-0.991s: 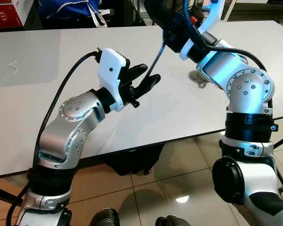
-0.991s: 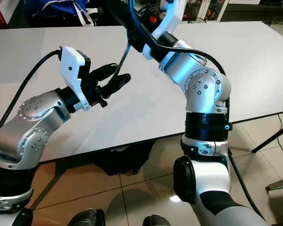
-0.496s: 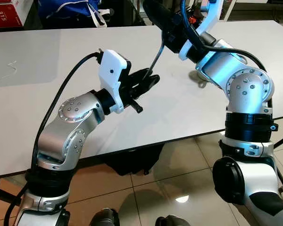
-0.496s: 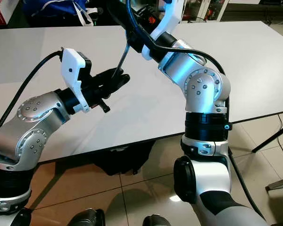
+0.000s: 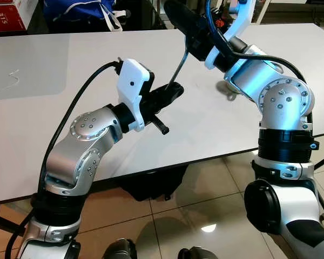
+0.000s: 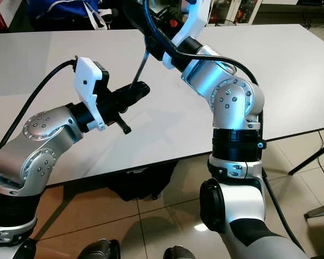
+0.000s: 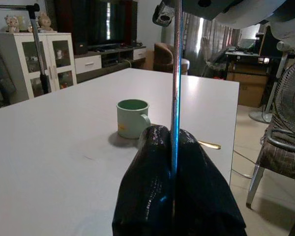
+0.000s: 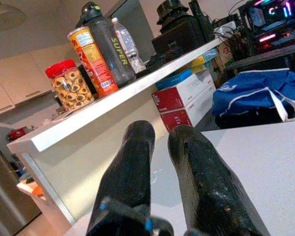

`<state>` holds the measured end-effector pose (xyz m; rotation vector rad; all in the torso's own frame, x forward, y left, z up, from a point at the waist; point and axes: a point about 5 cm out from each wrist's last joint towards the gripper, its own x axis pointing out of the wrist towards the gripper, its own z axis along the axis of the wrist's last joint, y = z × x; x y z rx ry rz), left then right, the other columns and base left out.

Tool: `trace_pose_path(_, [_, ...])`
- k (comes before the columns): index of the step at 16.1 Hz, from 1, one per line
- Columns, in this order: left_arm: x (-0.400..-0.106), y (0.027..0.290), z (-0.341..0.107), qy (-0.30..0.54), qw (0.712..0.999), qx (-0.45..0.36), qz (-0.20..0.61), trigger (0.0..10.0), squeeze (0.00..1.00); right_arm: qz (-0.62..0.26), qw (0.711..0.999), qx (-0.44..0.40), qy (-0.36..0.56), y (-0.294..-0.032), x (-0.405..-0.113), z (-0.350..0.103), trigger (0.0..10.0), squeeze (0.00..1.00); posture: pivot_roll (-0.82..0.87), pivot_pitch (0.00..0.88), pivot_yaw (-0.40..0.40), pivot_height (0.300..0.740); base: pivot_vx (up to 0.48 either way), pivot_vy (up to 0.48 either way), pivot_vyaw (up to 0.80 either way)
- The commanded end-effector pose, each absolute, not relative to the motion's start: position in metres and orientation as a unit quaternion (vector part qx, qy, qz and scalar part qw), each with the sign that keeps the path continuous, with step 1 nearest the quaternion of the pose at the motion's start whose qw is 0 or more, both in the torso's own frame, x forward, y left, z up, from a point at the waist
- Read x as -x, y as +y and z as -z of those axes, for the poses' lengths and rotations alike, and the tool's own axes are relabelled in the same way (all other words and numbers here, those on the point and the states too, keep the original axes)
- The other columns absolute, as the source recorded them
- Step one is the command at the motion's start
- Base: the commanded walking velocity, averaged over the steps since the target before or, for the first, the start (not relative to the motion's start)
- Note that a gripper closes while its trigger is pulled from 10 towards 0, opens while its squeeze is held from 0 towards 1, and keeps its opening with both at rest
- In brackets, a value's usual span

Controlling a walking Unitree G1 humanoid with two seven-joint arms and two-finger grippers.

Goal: Setting the table

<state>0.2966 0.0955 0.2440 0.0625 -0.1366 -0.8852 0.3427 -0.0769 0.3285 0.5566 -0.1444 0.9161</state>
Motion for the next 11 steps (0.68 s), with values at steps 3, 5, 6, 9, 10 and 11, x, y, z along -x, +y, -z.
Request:
trace_pose_path(3, [-0.303,0.106,-0.248,-0.067,0.917,-0.031,0.392,0.0,0.00,-0.429,0.861,-0.265,-0.058,-0.081,-0.344,-0.323,10.0,0.00,-0.05,0.075,-0.071,0.740,0.000,0.000,0.00])
trace_pose_path(5, [-0.304,0.106,-0.249,-0.069,0.918,-0.028,0.390,0.0,0.00,-0.427,0.862,-0.266,-0.051,-0.081,-0.346,-0.321,10.0,1.00,-0.05,0.073,-0.072,0.740,0.000,0.000,0.00])
trace_pose_path(6, [-0.304,0.106,-0.250,-0.072,0.918,-0.027,0.389,0.0,0.00,-0.426,0.864,-0.264,-0.047,-0.081,-0.347,-0.321,10.0,1.00,-0.05,0.076,-0.073,0.740,0.000,0.000,0.00])
trace_pose_path(9, [-0.303,0.105,-0.250,-0.070,0.916,-0.027,0.394,0.0,0.00,-0.401,0.870,-0.281,-0.060,-0.090,-0.353,-0.326,10.0,1.00,-0.05,0.080,-0.076,0.740,0.000,0.000,0.00])
trace_pose_path(10, [-0.302,0.105,-0.248,-0.068,0.916,-0.028,0.395,0.0,0.00,-0.387,0.872,-0.292,-0.073,-0.096,-0.356,-0.330,10.0,1.00,-0.05,0.080,-0.077,0.740,0.000,0.000,0.00])
trace_pose_path(11, [-0.302,0.105,-0.247,-0.067,0.916,-0.027,0.395,0.0,0.00,-0.375,0.870,-0.307,-0.088,-0.104,-0.359,-0.336,10.0,1.00,-0.05,0.077,-0.078,0.740,0.000,0.000,0.00])
